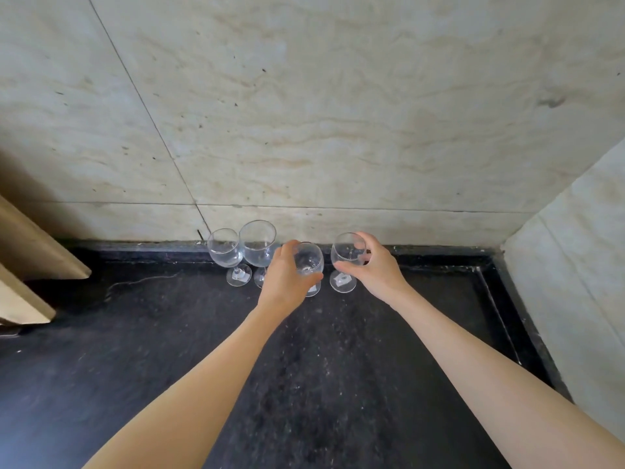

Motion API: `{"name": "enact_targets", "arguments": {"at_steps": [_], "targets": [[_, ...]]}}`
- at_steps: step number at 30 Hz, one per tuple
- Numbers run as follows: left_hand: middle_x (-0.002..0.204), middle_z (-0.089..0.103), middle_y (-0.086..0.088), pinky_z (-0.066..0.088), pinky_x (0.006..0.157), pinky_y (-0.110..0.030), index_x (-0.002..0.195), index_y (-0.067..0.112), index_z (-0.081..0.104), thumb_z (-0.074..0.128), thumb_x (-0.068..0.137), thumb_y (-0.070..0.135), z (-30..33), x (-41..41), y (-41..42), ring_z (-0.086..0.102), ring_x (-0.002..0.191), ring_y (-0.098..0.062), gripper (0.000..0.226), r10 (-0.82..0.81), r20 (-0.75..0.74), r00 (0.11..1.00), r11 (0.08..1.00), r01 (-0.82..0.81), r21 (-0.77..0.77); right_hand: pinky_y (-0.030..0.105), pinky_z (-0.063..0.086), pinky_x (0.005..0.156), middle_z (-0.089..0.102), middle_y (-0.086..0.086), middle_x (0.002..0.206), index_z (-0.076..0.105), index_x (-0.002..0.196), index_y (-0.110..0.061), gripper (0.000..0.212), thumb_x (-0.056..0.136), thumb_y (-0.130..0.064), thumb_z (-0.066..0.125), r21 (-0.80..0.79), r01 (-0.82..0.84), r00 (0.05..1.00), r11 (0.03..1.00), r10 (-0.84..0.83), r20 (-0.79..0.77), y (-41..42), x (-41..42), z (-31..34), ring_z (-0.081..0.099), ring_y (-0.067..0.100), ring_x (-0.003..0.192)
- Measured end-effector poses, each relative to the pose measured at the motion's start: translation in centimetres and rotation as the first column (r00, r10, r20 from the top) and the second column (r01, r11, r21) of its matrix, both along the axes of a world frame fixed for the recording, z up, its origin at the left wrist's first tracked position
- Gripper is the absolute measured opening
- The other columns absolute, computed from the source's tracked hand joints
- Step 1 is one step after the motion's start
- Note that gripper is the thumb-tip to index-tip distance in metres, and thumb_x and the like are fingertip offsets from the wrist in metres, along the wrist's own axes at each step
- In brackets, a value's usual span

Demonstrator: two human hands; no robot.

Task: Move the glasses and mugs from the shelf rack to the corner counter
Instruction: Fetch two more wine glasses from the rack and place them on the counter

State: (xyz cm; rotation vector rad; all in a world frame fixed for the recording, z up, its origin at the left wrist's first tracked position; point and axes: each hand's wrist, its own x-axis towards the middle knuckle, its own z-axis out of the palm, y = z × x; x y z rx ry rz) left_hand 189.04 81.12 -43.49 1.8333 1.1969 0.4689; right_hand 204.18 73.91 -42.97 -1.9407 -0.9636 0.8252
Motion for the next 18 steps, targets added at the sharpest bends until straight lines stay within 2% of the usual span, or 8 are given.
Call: {"name": "enact_targets", "arguments": {"at_steps": [2,5,9,11,13,15,17,18], "targets": [[0.131,0.046,-0.004,0.036,0.084,-0.024,0.133,0.015,0.039,0.072,0.077,0.020,-0.5,0.5,0.4,0.046,0.104,-0.012,0.066,-0.006,-0.028,1.000,1.000,0.006,0.023,0.027,0.041,0.084,0.047,-0.010,0.111,0.043,0.131,-0.023,0.067,0.074,-0.024,0.076,0.006,0.000,1.000,1.000,0.000,-0.001,0.6,0.2,-0.7,0.048,0.012,0.102],[0.134,0.045,-0.006,0.035,0.086,-0.023,0.136,0.014,0.036,0.072,0.078,0.021,-1.0,1.2,1.0,0.047,0.115,-0.019,0.069,-0.014,-0.066,0.998,0.999,0.017,0.034,0.028,0.042,0.084,0.047,-0.012,0.110,0.046,0.127,-0.024,0.063,0.073,-0.022,0.077,0.016,0.003,1.000,1.000,-0.003,-0.002,1.3,0.5,-1.4,0.048,0.011,0.102],[0.140,0.041,-0.007,0.039,0.092,-0.032,0.140,0.016,0.031,0.071,0.079,0.025,-1.4,1.9,1.6,0.046,0.122,-0.023,0.073,-0.011,-0.100,0.995,1.000,0.011,0.004,0.026,0.041,0.082,0.045,-0.011,0.110,0.047,0.127,-0.022,0.062,0.072,-0.021,0.077,0.023,0.004,1.000,1.000,-0.005,0.017,1.9,0.8,-2.1,0.047,0.010,0.101],[0.141,0.040,-0.007,0.040,0.093,-0.033,0.140,0.015,0.029,0.071,0.080,0.025,-1.4,2.2,1.8,0.045,0.123,-0.024,0.074,-0.009,-0.110,0.994,1.000,0.009,-0.001,0.021,0.040,0.078,0.047,-0.013,0.104,0.048,0.126,-0.021,0.061,0.072,-0.021,0.077,0.024,0.007,1.000,1.000,-0.007,0.016,2.1,0.9,-2.3,0.050,0.007,0.095],[0.142,0.039,-0.009,0.039,0.095,-0.034,0.141,0.015,0.027,0.070,0.081,0.024,-1.3,2.4,2.0,0.043,0.125,-0.025,0.074,-0.008,-0.124,0.992,1.000,0.008,-0.003,0.008,0.040,0.066,0.048,-0.023,0.092,0.052,0.121,-0.021,0.056,0.072,-0.019,0.077,0.044,0.021,0.999,0.999,-0.022,0.023,2.2,0.9,-2.4,0.053,-0.003,0.082],[0.144,0.038,-0.010,0.039,0.098,-0.036,0.143,0.014,0.024,0.069,0.082,0.023,-1.4,2.6,2.0,0.041,0.127,-0.026,0.076,-0.008,-0.131,0.991,1.000,0.006,-0.011,0.005,0.040,0.061,0.046,-0.027,0.088,0.053,0.118,-0.020,0.053,0.071,-0.017,0.077,0.053,0.027,0.999,0.998,-0.029,0.028,2.3,0.9,-2.5,0.054,-0.005,0.080],[0.146,0.036,-0.011,0.038,0.099,-0.037,0.145,0.014,0.020,0.068,0.082,0.022,-1.4,2.8,1.9,0.039,0.130,-0.027,0.080,0.001,-0.123,0.992,1.000,-0.004,-0.030,0.012,0.043,0.074,0.050,-0.019,0.098,0.050,0.122,-0.020,0.057,0.072,-0.019,0.077,0.036,0.019,1.000,0.999,-0.020,0.023,2.3,0.8,-2.7,0.054,0.006,0.097],[0.147,0.034,-0.012,0.037,0.100,-0.037,0.145,0.013,0.017,0.068,0.082,0.022,-1.4,2.8,1.8,0.037,0.132,-0.027,0.082,0.007,-0.116,0.993,0.999,-0.011,-0.039,0.022,0.046,0.084,0.052,-0.010,0.111,0.045,0.128,-0.019,0.064,0.072,-0.021,0.077,0.016,0.016,1.000,1.000,-0.016,0.018,2.3,0.8,-2.8,0.052,0.014,0.107]]}}
